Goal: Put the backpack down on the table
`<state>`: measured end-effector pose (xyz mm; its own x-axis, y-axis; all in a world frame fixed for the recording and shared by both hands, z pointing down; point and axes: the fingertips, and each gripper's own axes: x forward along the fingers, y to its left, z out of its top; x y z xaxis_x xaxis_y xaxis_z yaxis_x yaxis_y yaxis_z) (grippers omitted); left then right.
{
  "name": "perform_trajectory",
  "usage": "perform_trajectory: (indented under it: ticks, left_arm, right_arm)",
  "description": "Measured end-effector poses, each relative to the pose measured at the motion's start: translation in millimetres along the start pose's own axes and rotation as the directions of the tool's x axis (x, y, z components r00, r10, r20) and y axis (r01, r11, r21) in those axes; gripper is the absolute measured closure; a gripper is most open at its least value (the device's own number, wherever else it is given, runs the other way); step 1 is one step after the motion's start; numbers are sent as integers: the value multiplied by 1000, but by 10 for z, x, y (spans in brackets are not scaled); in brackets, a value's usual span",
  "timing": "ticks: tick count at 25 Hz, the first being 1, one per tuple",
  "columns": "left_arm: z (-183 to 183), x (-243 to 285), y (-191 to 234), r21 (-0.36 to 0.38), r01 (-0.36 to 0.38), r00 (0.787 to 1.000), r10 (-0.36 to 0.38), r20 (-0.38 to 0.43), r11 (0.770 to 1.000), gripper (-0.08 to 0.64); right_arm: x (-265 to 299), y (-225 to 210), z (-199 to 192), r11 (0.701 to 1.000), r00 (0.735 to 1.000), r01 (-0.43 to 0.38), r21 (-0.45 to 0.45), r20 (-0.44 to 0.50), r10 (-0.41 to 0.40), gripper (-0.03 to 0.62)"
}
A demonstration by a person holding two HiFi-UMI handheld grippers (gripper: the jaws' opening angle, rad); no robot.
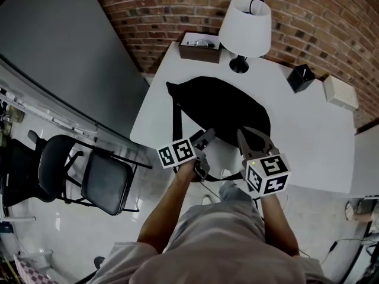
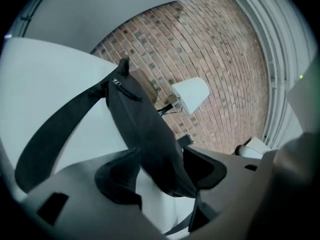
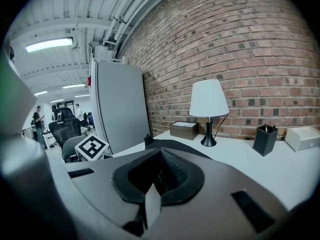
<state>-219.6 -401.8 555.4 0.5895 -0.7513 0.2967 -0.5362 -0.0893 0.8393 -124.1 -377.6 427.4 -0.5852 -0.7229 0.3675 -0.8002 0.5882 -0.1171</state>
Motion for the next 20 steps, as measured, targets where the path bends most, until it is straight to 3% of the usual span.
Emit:
perform_trajectory:
  ticks: [4, 8, 14, 20]
  left_arm:
    - [2, -134, -263, 128, -5, 1000, 6, -12, 992, 299]
    - [7, -275, -525, 252, -10, 1000, 13, -9, 968, 307]
    - [-29, -488, -966, 465, -17, 1000, 8, 22, 885, 332]
    - [-72, -693, -1260, 565, -52, 997, 14, 71, 823, 404]
  right_arm:
    - [-59, 137, -12, 1000, 1000, -8, 1, 12, 8, 591]
    - [-124, 264, -16, 1000, 1000, -14, 1, 25, 14, 591]
    - [-234, 403, 25, 1000, 999, -11, -9, 49, 12, 591]
    - [-387, 505, 54, 1000, 997, 11, -12, 78, -10, 591]
